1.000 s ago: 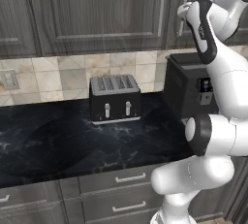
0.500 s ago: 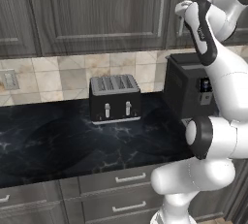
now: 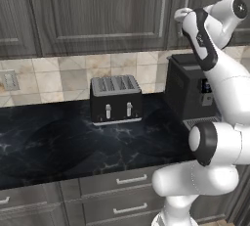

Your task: Open the cabinet. Pick the soap dispenser and place it next to the sink. Then close the cabinet.

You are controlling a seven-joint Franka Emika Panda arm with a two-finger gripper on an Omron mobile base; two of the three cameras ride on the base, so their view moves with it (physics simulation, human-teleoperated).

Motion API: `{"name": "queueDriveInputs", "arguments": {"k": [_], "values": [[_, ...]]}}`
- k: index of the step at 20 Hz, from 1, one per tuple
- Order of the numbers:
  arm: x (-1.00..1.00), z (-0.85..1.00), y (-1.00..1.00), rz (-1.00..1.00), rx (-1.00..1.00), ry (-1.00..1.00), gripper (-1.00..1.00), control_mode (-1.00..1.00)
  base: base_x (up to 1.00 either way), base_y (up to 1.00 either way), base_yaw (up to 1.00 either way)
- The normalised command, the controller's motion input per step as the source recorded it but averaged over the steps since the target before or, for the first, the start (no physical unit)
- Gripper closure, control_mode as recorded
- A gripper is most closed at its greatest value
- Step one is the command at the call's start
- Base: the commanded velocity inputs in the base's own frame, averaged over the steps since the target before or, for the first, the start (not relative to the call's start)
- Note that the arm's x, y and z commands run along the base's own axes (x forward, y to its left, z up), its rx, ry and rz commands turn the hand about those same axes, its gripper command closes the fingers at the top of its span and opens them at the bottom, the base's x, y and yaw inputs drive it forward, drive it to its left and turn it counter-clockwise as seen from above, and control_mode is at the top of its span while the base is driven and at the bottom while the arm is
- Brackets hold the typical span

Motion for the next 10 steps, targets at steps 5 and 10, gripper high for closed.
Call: {"name": "queueDriveInputs", "arguments": {"k": [5, 10], "values": [[0.19, -0.11, 0.02, 0.00, 0.00, 0.00, -1.00, -1.00, 0.00, 0.00, 0.00], [0.35, 0.00, 0.00, 0.00, 0.00, 0.00, -1.00, -1.00, 0.00, 0.00, 0.00]]}}
